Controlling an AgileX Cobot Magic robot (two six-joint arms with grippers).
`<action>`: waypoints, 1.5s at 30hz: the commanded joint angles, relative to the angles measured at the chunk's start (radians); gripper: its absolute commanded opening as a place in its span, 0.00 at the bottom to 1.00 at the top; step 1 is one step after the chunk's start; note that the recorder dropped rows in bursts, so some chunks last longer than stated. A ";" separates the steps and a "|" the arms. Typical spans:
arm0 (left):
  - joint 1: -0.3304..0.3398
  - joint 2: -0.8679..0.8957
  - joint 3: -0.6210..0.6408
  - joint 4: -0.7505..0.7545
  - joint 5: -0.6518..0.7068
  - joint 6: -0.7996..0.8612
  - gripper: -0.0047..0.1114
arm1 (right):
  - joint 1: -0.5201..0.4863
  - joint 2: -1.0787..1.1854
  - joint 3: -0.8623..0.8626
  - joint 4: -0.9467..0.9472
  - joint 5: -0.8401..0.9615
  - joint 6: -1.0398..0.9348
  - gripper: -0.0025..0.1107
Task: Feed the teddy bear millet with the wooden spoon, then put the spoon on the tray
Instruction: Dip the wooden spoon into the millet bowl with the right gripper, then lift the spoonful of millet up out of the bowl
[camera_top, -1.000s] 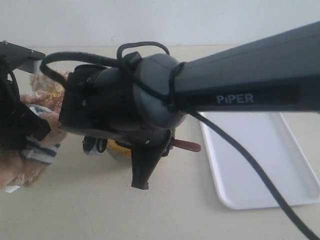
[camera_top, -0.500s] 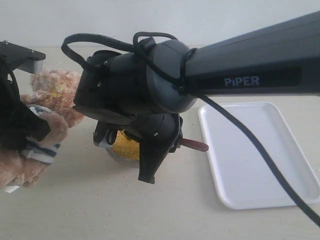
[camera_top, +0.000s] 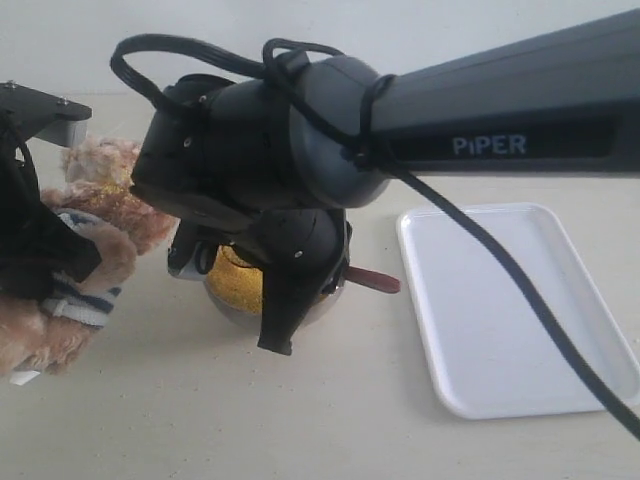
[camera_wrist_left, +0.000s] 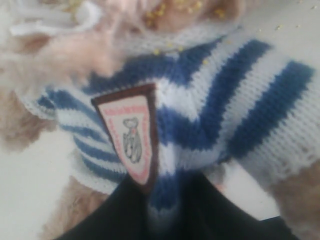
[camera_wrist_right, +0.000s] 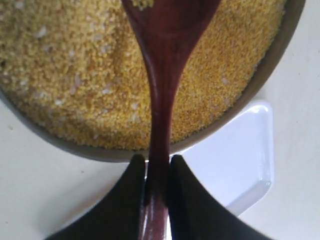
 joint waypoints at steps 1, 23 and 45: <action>0.003 -0.009 -0.007 -0.007 -0.008 0.006 0.07 | -0.004 -0.013 -0.032 0.020 -0.001 -0.034 0.02; 0.003 -0.009 -0.007 -0.007 0.000 0.010 0.07 | -0.095 -0.102 -0.032 0.162 -0.001 -0.133 0.02; 0.003 -0.009 0.040 -0.009 0.006 0.049 0.07 | -0.173 -0.191 -0.163 0.311 -0.001 -0.234 0.02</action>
